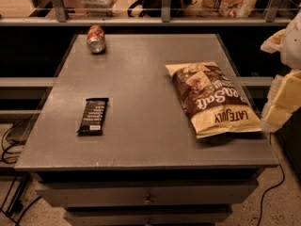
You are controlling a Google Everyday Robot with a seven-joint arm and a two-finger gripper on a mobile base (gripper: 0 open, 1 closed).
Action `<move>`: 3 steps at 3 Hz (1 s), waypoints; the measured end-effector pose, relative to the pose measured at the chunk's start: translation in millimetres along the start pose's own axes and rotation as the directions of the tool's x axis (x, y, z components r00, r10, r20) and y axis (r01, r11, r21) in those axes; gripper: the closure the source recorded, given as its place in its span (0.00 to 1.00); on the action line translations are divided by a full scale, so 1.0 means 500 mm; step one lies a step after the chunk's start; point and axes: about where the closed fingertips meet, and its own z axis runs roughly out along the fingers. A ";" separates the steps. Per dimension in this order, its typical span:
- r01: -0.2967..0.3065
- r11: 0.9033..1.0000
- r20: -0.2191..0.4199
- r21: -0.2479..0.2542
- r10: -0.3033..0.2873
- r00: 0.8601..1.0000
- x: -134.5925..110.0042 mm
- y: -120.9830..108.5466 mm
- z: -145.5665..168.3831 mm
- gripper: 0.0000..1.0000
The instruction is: Move brown chip bag near coke can
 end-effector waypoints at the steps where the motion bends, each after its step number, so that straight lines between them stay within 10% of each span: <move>1: -0.036 0.999 0.069 0.005 0.035 0.997 -0.016 -0.017 0.028 0.00; 3: -0.106 0.994 0.160 0.008 0.103 0.982 -0.057 -0.073 0.126 0.00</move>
Offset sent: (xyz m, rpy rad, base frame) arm 0.0664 0.0269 -0.0419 0.2281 -0.0716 -0.0761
